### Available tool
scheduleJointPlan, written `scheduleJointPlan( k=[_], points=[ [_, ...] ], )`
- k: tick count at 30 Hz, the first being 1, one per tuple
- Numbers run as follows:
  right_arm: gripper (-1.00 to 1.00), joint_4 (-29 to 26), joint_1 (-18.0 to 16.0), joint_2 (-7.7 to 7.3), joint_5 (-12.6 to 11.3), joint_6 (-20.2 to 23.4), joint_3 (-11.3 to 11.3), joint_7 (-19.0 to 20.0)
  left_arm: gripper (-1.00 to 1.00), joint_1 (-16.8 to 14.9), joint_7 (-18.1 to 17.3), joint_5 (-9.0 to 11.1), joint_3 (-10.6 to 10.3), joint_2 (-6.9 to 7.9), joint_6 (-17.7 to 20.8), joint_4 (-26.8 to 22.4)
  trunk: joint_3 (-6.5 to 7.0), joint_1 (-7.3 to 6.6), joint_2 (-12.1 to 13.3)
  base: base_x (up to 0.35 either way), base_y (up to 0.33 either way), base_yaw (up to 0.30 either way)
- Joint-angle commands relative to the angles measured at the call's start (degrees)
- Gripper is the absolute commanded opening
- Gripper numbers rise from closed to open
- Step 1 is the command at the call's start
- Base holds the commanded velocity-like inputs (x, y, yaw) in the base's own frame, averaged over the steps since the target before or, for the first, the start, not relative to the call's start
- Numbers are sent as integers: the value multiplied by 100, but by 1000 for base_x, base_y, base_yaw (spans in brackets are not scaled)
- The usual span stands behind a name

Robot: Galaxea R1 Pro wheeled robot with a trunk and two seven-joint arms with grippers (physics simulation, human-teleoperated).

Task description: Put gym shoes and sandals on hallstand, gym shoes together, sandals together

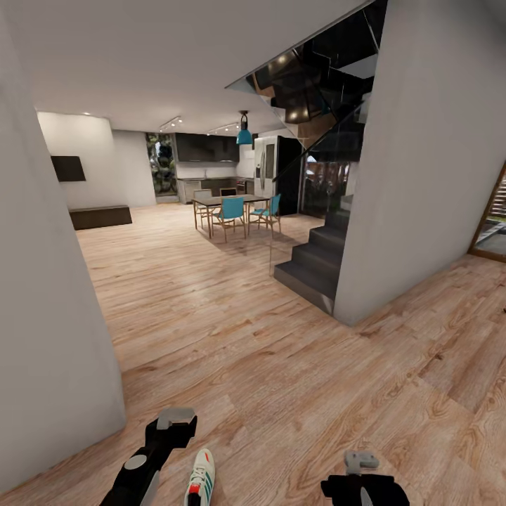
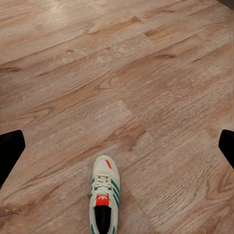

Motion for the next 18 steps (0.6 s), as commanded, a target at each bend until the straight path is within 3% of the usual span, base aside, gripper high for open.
scheduleJointPlan(
  k=[1,4,13,18],
  points=[
    [100,-101,-6,-5,-48,32,6,-12,100,-37,-1,-1,0,-1,64,-8,-7,0,-4,0,0,0],
    [100,-446,-10,-5,-49,74,8,-14,100,-90,1,0,-3,-2,102,10,-7,0,-4,0,0,0],
    [100,-802,-12,-14,-49,148,32,-12,100,-98,-4,0,-11,3,105,216,-16,0,-4,0,0,0],
    [100,-866,-11,-14,-49,155,35,-13,100,-98,-5,0,-12,2,100,256,-108,66,-124,0,0,0]
  ],
)
